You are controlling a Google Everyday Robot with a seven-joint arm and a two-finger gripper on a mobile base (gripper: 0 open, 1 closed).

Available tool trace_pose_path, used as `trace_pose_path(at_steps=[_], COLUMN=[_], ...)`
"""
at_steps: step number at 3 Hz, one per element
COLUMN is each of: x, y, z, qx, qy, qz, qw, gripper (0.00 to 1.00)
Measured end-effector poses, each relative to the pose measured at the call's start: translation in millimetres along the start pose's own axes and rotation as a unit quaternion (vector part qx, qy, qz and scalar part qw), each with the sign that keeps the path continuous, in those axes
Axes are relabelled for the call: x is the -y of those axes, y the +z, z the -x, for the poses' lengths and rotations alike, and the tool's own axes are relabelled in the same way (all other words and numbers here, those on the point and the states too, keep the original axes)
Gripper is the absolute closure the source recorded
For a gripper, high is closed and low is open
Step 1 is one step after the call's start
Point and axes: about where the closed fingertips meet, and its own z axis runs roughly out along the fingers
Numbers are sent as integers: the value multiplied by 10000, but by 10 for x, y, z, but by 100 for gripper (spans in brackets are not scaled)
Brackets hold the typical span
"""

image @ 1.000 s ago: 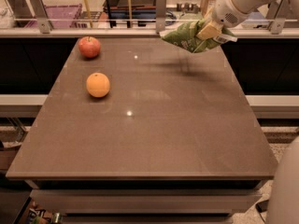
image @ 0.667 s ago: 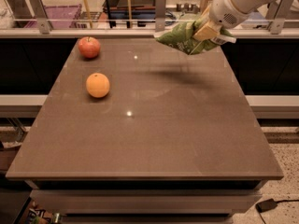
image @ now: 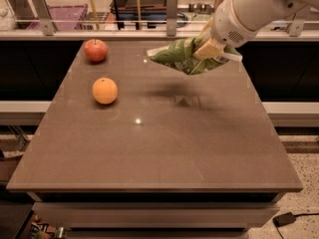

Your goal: Move green jalapeno chip bag near orange

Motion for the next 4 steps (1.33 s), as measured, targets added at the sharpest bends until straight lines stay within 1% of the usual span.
trace_pose_path(at_steps=[2,3,4], x=[-504,-679,-808], y=[103,182,297], z=[195,217,203], qx=[156,231,355], qy=[-242,-282,-266], qz=[241,327,513], qw=[9993,9988,9977], gripper=[100,100,100])
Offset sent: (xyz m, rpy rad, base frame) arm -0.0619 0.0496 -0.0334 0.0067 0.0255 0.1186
